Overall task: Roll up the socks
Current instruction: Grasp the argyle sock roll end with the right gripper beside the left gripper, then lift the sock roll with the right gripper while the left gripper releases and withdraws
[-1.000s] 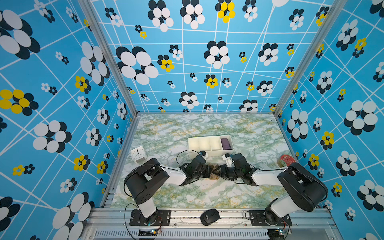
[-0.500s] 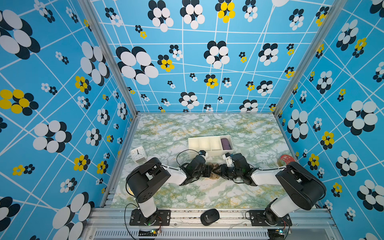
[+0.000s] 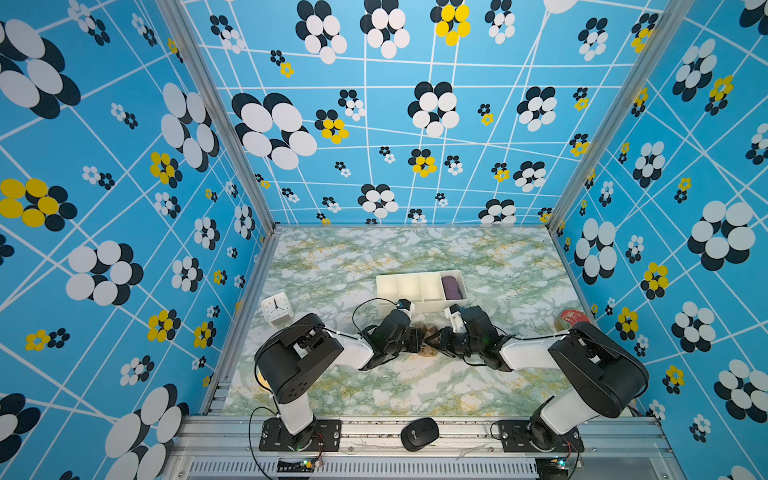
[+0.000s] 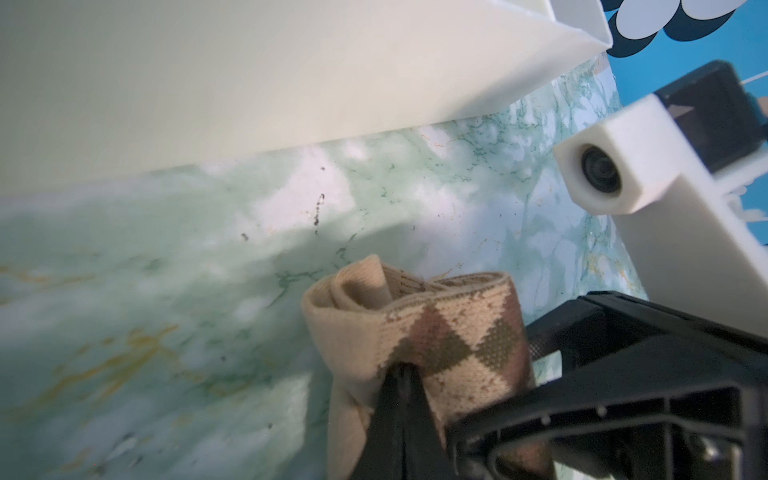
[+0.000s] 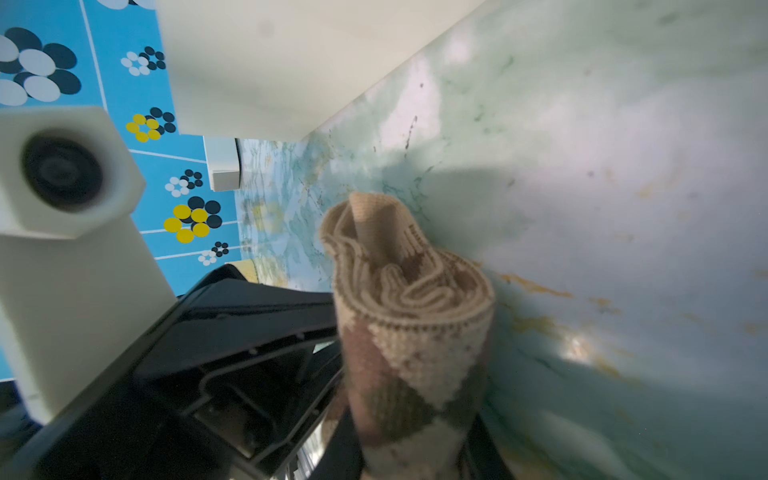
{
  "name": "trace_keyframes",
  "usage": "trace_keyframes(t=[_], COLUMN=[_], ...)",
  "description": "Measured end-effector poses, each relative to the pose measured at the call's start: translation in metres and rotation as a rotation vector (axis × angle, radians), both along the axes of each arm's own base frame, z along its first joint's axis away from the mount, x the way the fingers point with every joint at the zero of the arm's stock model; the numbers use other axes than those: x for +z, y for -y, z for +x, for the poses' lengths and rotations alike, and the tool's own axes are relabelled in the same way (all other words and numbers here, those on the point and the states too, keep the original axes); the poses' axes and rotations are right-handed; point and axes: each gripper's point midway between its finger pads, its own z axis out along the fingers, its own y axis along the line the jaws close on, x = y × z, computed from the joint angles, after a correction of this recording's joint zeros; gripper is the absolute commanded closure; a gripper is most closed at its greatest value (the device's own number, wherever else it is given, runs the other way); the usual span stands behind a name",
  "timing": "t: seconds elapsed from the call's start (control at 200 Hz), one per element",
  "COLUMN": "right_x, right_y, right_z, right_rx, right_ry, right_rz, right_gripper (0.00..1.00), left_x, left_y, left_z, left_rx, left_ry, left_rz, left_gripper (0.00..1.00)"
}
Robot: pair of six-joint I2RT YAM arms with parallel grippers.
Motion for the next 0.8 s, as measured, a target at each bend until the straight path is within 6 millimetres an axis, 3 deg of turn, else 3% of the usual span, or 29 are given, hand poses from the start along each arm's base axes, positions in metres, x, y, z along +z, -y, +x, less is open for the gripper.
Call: trace_keyframes(t=[0.385,0.605,0.805], right_x=[0.006,0.016,0.031], right_y=[0.0,0.001,0.009], right_z=[-0.007,-0.011,-0.008], right_rx=[0.074,0.132,0.152], right_ry=[0.056,0.08,0.123], right_rz=[-0.239,-0.311,-0.402], right_gripper=[1.0,1.0,1.0], left_x=[0.004,0.007,0.05], left_y=[-0.005,-0.032,-0.062], left_z=[-0.006,-0.029,-0.027], left_rx=[-0.005,-0.018,0.025], left_ry=[-0.021,-0.094,-0.035], left_rz=[0.022,0.131,0.146], left_gripper=[1.0,0.85,0.84])
